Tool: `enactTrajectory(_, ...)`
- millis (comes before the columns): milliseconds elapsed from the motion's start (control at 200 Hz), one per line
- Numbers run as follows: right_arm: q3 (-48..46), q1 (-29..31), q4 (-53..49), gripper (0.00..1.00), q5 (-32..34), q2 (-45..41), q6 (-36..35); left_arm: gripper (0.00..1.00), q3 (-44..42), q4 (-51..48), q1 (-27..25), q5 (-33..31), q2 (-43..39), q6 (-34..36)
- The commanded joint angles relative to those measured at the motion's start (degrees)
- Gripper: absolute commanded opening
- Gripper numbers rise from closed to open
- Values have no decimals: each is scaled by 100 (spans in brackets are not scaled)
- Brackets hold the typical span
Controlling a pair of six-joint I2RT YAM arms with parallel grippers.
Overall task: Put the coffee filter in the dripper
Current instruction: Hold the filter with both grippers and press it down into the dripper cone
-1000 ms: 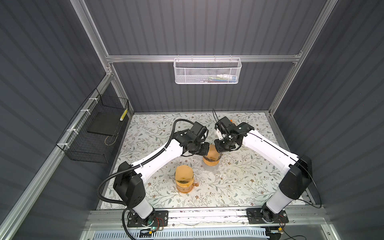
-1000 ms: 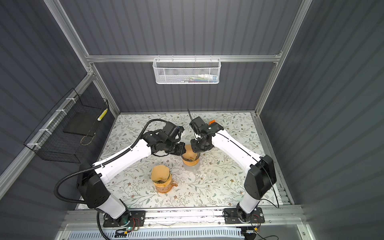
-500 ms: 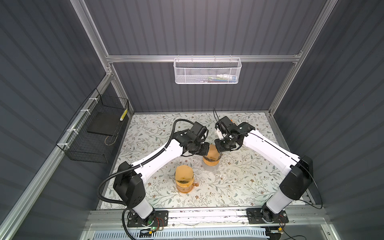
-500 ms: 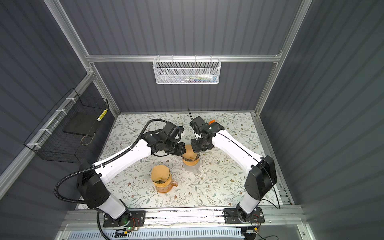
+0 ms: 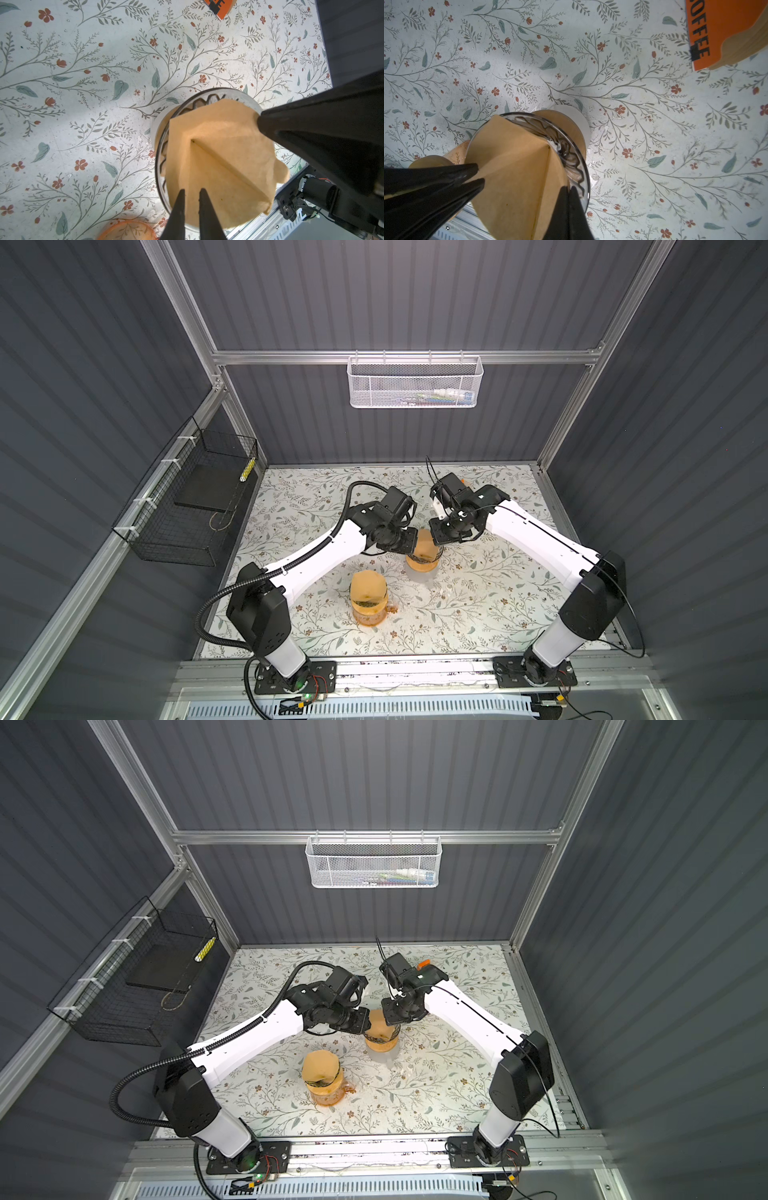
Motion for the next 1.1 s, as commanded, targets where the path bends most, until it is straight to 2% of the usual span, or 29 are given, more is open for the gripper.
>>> enactTrajectory(0,-121,32,8,0,21,40,-4,16,-35,-24,-43,23,-125,-39)
enactTrajectory(1096,-284,41,114,0,138,54,-47,15,-35,3,-41,66,6,-48)
